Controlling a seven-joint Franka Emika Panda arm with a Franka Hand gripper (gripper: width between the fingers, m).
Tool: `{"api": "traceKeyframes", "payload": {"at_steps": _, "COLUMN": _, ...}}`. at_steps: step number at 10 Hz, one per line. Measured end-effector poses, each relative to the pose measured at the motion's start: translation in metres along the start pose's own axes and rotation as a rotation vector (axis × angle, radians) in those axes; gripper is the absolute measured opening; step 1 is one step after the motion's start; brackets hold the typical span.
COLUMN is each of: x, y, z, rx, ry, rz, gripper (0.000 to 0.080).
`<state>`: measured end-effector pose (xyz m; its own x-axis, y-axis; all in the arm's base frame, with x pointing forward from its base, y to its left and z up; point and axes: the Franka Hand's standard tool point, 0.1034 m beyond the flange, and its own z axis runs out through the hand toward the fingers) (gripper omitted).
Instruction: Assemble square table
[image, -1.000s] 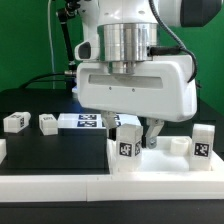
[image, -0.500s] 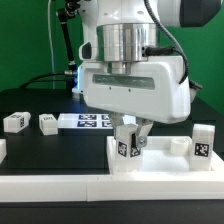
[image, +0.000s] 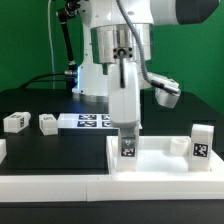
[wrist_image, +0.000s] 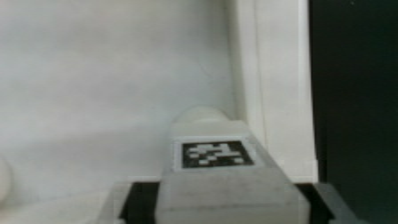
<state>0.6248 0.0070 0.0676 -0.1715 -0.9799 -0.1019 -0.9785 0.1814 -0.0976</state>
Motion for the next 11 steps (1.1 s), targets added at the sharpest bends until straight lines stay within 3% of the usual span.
{"api": "traceKeyframes", "payload": {"at_steps": 4, "x": 0.003, "y": 0.001, "z": 0.0, "rx": -0.011, "ry": 0.006, "rz": 0.292, "gripper": 0.0294}}
{"api": "traceKeyframes", "payload": {"at_steps": 7, "x": 0.004, "y": 0.002, "z": -0.001, "rx": -0.016, "ry": 0.016, "rz": 0.291, "gripper": 0.0295}}
{"api": "traceKeyframes", "payload": {"at_steps": 8, "x": 0.004, "y": 0.002, "z": -0.001, "rx": -0.016, "ry": 0.016, "rz": 0.291, "gripper": 0.0483}}
{"api": "traceKeyframes", "payload": {"at_steps": 9, "x": 0.004, "y": 0.002, "z": -0.001, "rx": -0.016, "ry": 0.016, "rz": 0.29, "gripper": 0.0593}}
{"api": "traceKeyframes", "payload": {"at_steps": 11, "x": -0.006, "y": 0.004, "z": -0.008, "rx": -0.012, "ry": 0.005, "rz": 0.277, "gripper": 0.064}}
